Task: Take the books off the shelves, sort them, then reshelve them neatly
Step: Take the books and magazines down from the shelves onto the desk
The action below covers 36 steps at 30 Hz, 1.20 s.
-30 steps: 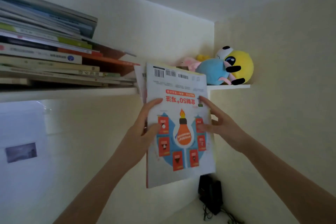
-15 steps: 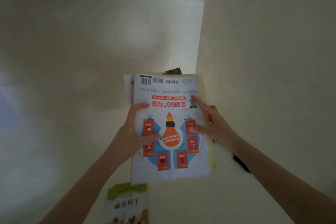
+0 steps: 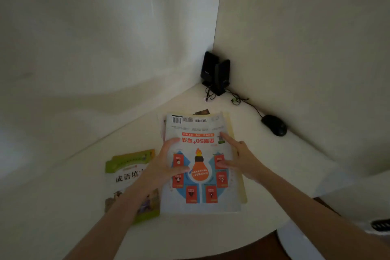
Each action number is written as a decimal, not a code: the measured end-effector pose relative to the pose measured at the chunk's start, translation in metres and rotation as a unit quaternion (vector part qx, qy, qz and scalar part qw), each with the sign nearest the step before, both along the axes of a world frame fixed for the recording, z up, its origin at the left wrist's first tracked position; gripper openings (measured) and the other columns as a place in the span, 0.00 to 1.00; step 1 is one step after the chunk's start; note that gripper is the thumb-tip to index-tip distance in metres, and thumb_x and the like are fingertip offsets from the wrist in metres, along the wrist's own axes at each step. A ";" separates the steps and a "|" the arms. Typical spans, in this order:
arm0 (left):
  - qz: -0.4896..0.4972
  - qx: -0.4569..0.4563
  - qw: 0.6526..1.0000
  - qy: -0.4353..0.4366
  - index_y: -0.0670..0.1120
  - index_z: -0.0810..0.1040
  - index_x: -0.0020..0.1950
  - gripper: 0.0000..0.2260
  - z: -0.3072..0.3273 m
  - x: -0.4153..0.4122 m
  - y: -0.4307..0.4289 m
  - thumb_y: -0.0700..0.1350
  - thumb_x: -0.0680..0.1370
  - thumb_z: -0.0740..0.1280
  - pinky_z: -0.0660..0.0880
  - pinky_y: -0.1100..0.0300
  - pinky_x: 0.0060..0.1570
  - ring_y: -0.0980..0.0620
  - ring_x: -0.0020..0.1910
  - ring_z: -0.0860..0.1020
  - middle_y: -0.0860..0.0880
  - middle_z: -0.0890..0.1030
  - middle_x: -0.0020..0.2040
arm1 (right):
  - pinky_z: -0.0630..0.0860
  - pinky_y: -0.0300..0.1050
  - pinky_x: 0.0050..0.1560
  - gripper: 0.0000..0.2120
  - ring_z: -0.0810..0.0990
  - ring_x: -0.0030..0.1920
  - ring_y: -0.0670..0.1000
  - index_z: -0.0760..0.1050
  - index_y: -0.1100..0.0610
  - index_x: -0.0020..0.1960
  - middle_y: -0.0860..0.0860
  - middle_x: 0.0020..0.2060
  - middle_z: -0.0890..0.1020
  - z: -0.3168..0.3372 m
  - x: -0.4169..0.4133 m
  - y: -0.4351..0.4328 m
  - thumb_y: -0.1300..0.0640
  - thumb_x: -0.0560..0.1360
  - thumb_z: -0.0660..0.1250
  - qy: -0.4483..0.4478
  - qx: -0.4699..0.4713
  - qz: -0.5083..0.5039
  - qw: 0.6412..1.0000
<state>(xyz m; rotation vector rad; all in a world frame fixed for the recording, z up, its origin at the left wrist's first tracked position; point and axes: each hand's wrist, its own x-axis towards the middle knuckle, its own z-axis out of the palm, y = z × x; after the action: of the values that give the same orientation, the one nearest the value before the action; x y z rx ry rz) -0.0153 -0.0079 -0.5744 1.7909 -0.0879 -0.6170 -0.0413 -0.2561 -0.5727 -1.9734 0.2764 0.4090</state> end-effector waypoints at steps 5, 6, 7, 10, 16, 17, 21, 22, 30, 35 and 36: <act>0.025 0.099 0.995 0.010 0.52 0.57 0.75 0.39 -0.027 -0.007 0.002 0.41 0.71 0.74 0.77 0.64 0.43 0.54 0.54 0.74 0.48 0.70 0.69 | 0.71 0.56 0.66 0.44 0.67 0.68 0.58 0.53 0.42 0.75 0.56 0.70 0.61 -0.044 -0.015 -0.002 0.59 0.69 0.76 0.059 -0.001 0.032 0.998; 0.033 0.114 0.993 0.005 0.53 0.56 0.76 0.39 -0.028 -0.005 0.003 0.42 0.71 0.74 0.75 0.64 0.43 0.53 0.55 0.72 0.45 0.67 0.72 | 0.69 0.54 0.68 0.45 0.63 0.72 0.58 0.54 0.42 0.76 0.55 0.74 0.55 -0.045 -0.015 -0.001 0.59 0.69 0.76 0.062 -0.009 0.034 0.997; 0.039 0.121 0.992 0.000 0.54 0.55 0.76 0.40 -0.027 -0.002 0.006 0.42 0.71 0.74 0.75 0.61 0.45 0.51 0.56 0.72 0.44 0.64 0.73 | 0.66 0.54 0.70 0.45 0.58 0.74 0.58 0.53 0.42 0.76 0.53 0.76 0.48 -0.044 -0.013 -0.002 0.58 0.69 0.76 0.060 -0.026 0.034 0.997; 0.041 0.125 0.991 -0.028 0.60 0.54 0.75 0.40 -0.018 0.011 0.012 0.43 0.72 0.73 0.75 0.51 0.54 0.46 0.63 0.71 0.45 0.64 0.73 | 0.59 0.61 0.73 0.46 0.46 0.77 0.57 0.52 0.38 0.75 0.49 0.77 0.41 -0.023 -0.001 -0.002 0.53 0.68 0.77 0.001 -0.075 0.045 0.996; 0.020 0.110 0.985 -0.131 0.63 0.52 0.75 0.39 0.050 0.027 0.012 0.49 0.73 0.72 0.72 0.65 0.48 0.55 0.58 0.72 0.49 0.67 0.71 | 0.61 0.57 0.73 0.45 0.49 0.77 0.53 0.50 0.29 0.70 0.45 0.77 0.47 0.053 0.023 0.017 0.52 0.68 0.76 -0.127 -0.055 0.049 0.989; 0.016 0.104 0.983 -0.152 0.64 0.51 0.75 0.39 0.067 0.027 0.011 0.50 0.73 0.72 0.71 0.63 0.51 0.55 0.58 0.73 0.50 0.68 0.71 | 0.60 0.55 0.73 0.44 0.50 0.76 0.52 0.51 0.29 0.70 0.45 0.77 0.49 0.070 0.025 0.023 0.51 0.68 0.76 -0.153 -0.051 0.053 0.985; 0.017 0.050 0.966 -0.254 0.67 0.52 0.74 0.39 0.157 0.025 0.013 0.52 0.71 0.72 0.72 0.69 0.50 0.59 0.58 0.76 0.55 0.71 0.66 | 0.54 0.51 0.74 0.45 0.52 0.76 0.45 0.51 0.30 0.73 0.39 0.76 0.53 0.152 0.037 0.049 0.44 0.66 0.75 -0.258 -0.010 0.069 0.964; 0.021 0.035 0.959 -0.282 0.67 0.52 0.74 0.39 0.183 0.023 0.016 0.54 0.70 0.72 0.73 0.70 0.49 0.60 0.58 0.76 0.56 0.72 0.65 | 0.54 0.52 0.75 0.45 0.52 0.76 0.43 0.52 0.29 0.73 0.37 0.75 0.54 0.176 0.039 0.056 0.42 0.65 0.75 -0.284 0.009 0.072 0.956; 0.076 -0.024 0.880 -0.468 0.66 0.53 0.74 0.40 0.355 -0.004 0.049 0.57 0.68 0.70 0.76 0.67 0.53 0.63 0.56 0.78 0.59 0.75 0.63 | 0.59 0.43 0.71 0.45 0.60 0.71 0.35 0.52 0.35 0.75 0.27 0.67 0.60 0.352 0.031 0.110 0.45 0.66 0.73 -0.479 0.052 0.106 0.870; 0.113 -0.002 0.842 -0.527 0.67 0.51 0.74 0.40 0.414 -0.020 0.076 0.59 0.67 0.70 0.74 0.70 0.50 0.63 0.55 0.78 0.60 0.74 0.63 | 0.61 0.46 0.72 0.45 0.63 0.70 0.41 0.53 0.36 0.75 0.35 0.70 0.61 0.408 0.027 0.130 0.44 0.65 0.73 -0.521 0.064 0.106 0.845; 0.120 -0.002 0.836 -0.535 0.66 0.51 0.74 0.41 0.422 -0.024 0.081 0.60 0.67 0.70 0.74 0.68 0.50 0.63 0.55 0.78 0.59 0.74 0.63 | 0.61 0.46 0.73 0.45 0.63 0.70 0.41 0.53 0.37 0.76 0.37 0.71 0.61 0.417 0.025 0.133 0.45 0.65 0.73 -0.526 0.070 0.107 0.841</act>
<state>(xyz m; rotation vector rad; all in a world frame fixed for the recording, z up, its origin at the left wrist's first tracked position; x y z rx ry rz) -0.0391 0.0735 -0.1523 1.9003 -0.6089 0.6288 -0.0160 -0.1227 -0.1561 -1.8027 -0.6640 -0.5378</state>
